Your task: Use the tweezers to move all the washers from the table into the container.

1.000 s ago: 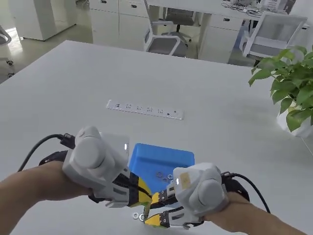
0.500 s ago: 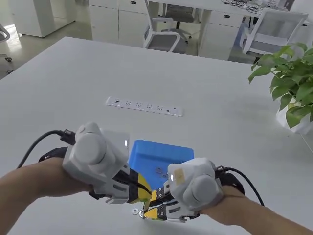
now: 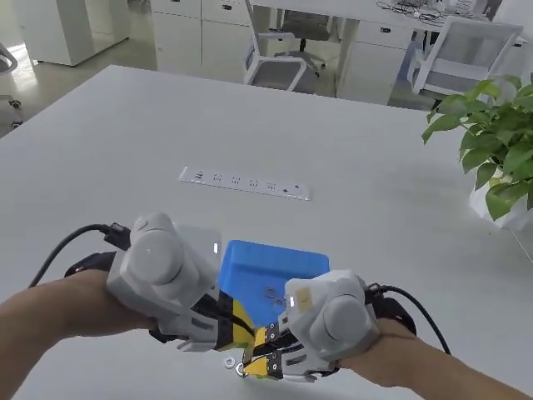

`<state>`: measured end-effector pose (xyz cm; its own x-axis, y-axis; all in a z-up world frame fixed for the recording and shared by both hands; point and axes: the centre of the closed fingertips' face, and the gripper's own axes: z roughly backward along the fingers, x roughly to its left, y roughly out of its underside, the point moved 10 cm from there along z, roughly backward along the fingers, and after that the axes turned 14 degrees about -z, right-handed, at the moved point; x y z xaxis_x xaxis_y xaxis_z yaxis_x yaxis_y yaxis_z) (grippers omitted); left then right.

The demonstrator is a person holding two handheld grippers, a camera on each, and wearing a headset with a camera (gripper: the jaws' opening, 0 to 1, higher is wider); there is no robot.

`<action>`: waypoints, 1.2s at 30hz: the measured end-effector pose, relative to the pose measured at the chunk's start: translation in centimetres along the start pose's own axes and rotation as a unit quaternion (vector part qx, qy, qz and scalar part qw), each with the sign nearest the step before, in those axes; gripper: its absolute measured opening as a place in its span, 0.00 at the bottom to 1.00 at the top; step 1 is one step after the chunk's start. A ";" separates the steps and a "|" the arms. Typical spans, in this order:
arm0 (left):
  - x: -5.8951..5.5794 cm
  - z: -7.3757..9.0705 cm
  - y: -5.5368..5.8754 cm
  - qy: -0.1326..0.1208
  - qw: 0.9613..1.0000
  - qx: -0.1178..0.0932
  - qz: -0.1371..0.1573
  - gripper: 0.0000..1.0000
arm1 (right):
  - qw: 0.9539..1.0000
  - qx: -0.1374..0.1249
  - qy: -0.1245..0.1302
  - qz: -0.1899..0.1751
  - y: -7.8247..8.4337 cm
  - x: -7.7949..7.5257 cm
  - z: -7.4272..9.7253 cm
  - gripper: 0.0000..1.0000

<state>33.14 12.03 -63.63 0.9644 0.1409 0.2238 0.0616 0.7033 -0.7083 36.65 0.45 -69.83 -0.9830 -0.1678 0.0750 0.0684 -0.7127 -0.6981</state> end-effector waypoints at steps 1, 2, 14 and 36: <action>0.0 0.0 0.0 0.000 1.000 -0.001 0.001 0.09 | 1.000 0.000 -0.002 -0.002 0.0 0.0 0.0 0.08; -0.1 0.1 -0.1 0.001 1.000 -0.005 0.005 0.09 | 1.000 -0.001 -0.002 -0.001 -0.1 0.1 0.1 0.08; 0.0 1.1 -0.1 -0.010 0.999 -0.024 0.034 0.27 | 1.000 -0.003 0.001 -0.008 -0.9 0.5 1.4 0.09; -0.9 2.1 1.5 -0.064 0.988 -0.070 0.119 0.72 | 1.000 -0.017 0.014 -0.012 -2.9 -0.1 4.7 0.09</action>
<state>31.78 14.46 -63.48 0.9160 0.3837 0.1171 -0.1187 0.5380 -0.8346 37.32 -0.70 -64.50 -0.9886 -0.1319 0.0720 0.0398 -0.6921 -0.7207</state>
